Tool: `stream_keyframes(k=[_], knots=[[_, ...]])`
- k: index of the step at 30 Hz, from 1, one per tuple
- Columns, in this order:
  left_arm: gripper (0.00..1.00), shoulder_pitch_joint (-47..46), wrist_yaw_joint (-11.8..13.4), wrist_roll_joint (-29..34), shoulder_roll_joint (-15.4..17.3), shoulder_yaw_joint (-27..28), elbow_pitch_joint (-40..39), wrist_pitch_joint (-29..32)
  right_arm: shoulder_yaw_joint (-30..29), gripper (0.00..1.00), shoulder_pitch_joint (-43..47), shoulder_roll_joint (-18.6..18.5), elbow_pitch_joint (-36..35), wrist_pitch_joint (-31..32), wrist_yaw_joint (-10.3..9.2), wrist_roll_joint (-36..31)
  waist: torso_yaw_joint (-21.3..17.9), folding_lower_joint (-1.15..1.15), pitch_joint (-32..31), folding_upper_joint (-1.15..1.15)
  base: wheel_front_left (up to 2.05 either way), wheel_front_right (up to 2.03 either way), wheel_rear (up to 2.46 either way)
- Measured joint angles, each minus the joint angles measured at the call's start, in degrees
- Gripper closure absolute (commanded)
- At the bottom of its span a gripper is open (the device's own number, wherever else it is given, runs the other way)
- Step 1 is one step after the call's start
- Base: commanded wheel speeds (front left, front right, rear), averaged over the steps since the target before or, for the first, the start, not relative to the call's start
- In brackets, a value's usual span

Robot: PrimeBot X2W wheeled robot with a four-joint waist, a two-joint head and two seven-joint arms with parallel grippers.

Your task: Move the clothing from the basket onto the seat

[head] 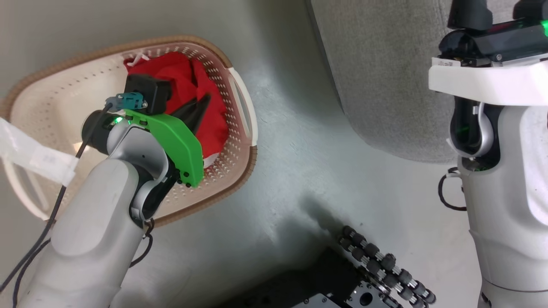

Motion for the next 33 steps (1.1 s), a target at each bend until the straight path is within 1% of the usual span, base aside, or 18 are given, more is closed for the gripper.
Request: stream_keyframes(k=[4, 12, 17, 21, 23, 24, 27, 30, 33], knots=[[1.00, 0.0, -0.2, -0.2, -0.5, 0.7, -0.3, -4.0, -2.3, 0.00, 0.4, -0.1, 0.5, 0.0, 0.20, -3.0, 1.4, 0.00, -2.5, 0.00, 0.00, 0.00, 0.00], [1.00, 0.3, -0.2, 0.2, 1.0, 6.7, -1.1, -13.8, -4.6, 0.00, 1.4, -3.7, 1.6, 0.0, 2.25, -5.8, 6.3, 0.00, -7.4, 0.00, 0.00, 0.00, 0.00], [1.00, 4.2, -0.2, -0.3, 1.0, 8.8, -1.7, -18.9, -6.2, 0.00, 2.1, -5.1, 2.3, 0.0, 3.12, -6.2, 9.8, 0.00, -10.9, 0.00, 0.00, 0.00, 0.00], [1.00, 6.4, 1.3, -0.3, 1.0, 12.1, -2.9, -24.1, -8.0, 0.00, 3.8, -6.4, 2.5, 0.0, 3.14, -6.6, 12.7, 0.00, -13.8, 0.00, 0.00, 0.00, 0.00], [1.00, 6.9, 1.6, -0.3, 1.0, 13.3, -3.5, -26.2, -9.0, 0.00, 4.7, -7.1, 2.5, 0.0, 3.14, -6.7, 14.2, 0.00, -15.3, 0.00, 0.00, 0.00, 0.00], [1.00, 7.1, 2.0, -0.3, 1.0, 13.7, -3.7, -27.0, -9.6, 0.00, 5.3, -7.5, 2.5, 0.0, 3.14, -6.9, 14.9, -0.01, -16.1, 0.00, 0.00, 0.00, 0.00], [1.00, 8.1, 2.1, -0.3, 0.7, 14.0, -4.2, -28.8, -11.4, 0.00, 7.7, -8.5, 2.6, 0.0, 3.13, -7.1, 17.2, -0.01, -18.4, 0.00, 0.00, 0.00, 0.00], [1.00, 9.1, 2.1, -0.3, 0.4, 13.8, -4.3, -29.0, -12.6, 0.00, 10.5, -8.9, 3.0, 0.0, 3.12, -7.2, 19.5, -0.01, -20.7, 0.00, 0.00, 0.00, 0.00], [1.00, 10.4, 2.3, -0.2, 0.8, 14.2, -4.3, -29.0, -12.6, 0.00, 12.9, -8.6, 3.8, 0.0, 3.13, -7.2, 21.4, -0.01, -23.3, 0.00, 0.00, 0.00, 0.00]])
